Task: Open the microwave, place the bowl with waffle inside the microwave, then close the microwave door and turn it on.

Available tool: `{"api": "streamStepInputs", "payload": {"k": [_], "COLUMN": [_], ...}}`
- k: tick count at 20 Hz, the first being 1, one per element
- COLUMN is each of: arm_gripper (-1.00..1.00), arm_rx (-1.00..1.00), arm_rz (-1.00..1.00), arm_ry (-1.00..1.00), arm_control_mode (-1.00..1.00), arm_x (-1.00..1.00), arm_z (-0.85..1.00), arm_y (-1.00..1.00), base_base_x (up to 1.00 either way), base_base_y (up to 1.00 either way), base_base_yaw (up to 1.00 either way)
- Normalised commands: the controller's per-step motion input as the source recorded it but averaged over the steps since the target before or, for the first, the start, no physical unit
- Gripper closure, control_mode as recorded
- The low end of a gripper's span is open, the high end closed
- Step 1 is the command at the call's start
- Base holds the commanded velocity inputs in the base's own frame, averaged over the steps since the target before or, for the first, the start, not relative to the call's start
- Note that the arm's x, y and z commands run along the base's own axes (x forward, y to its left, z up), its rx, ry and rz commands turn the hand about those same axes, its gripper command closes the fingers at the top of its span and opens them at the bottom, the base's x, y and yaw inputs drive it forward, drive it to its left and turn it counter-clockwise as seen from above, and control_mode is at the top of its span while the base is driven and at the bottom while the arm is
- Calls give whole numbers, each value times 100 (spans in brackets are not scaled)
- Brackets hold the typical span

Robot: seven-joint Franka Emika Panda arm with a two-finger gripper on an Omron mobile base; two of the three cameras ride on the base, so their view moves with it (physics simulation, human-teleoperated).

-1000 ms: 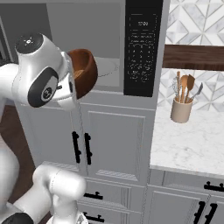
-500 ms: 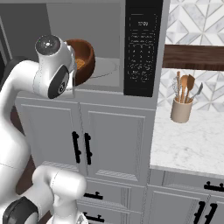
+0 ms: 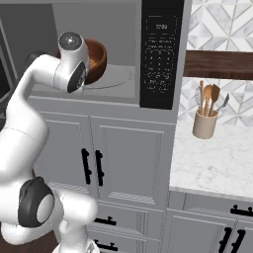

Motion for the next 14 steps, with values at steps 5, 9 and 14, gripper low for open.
{"api": "streamStepInputs", "payload": {"k": [5,9,14], "arm_gripper": [100,100,100], "arm_rx": [3,2,5], "arm_rz": [-2,-6,-1], "arm_ry": [0,3,0], "arm_control_mode": [-100,-100,-100], "arm_x": [67,11,0], "arm_z": [-18,-18,0], "arm_y": [27,-4,-11], "base_base_x": [0,0,0], "base_base_y": [0,0,0], "base_base_yaw": [0,0,0]}}
